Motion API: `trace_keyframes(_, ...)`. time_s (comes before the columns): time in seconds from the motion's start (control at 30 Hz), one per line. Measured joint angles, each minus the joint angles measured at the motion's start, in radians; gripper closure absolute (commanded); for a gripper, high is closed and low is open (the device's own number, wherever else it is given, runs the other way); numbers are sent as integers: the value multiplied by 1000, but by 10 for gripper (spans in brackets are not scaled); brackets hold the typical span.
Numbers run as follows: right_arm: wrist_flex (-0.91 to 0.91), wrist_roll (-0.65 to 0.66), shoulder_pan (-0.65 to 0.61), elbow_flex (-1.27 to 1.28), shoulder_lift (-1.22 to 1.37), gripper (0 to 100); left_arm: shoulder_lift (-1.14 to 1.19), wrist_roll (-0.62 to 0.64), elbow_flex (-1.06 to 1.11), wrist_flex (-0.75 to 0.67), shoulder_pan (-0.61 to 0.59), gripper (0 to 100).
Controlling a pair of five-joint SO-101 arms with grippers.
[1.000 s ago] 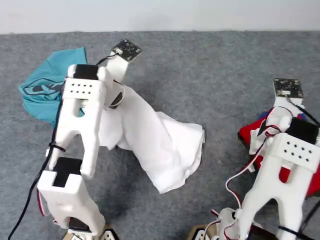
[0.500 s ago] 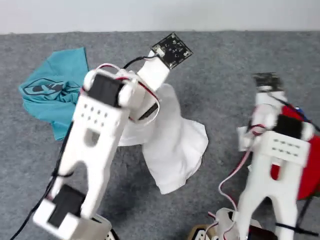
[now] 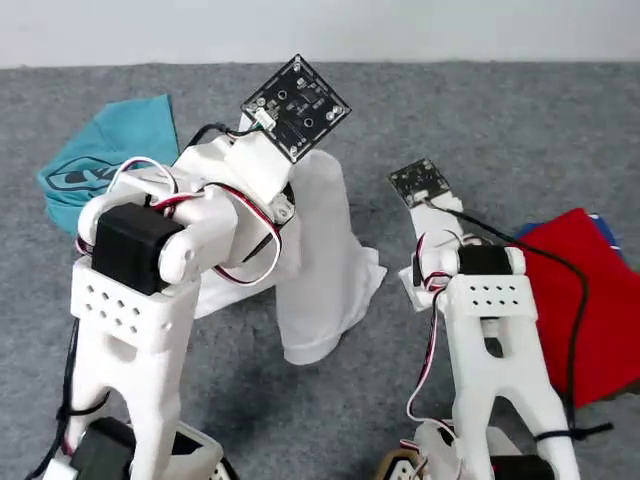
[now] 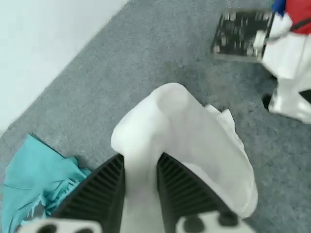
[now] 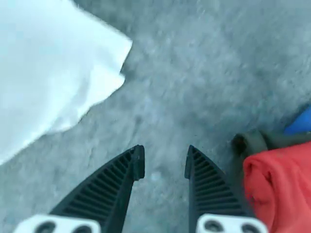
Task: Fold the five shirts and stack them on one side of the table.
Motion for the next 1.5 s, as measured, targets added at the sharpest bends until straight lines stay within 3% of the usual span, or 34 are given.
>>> trace_keyframes(0.27,-86,-46,-83,40,0,852,0,0,175,0,0,985)
trace_keyframes(0.53,-345,-52,-210,129,8,848,0,0,258,0,0,985)
trace_keyframes(0.73,-450,-127,-230,92,204,848,0,-2,267,0,0,985)
trace_keyframes(1.1,-364,-143,-373,-310,687,853,0,-80,270,0,0,985)
trace_keyframes(1.17,-347,-143,-371,-364,750,893,0,-83,270,0,0,985)
trace_keyframes(1.27,-308,-104,-370,-430,804,997,0,-83,278,0,0,985)
trace_keyframes(1.5,-195,-44,-367,-509,818,970,-6,-83,388,0,0,985)
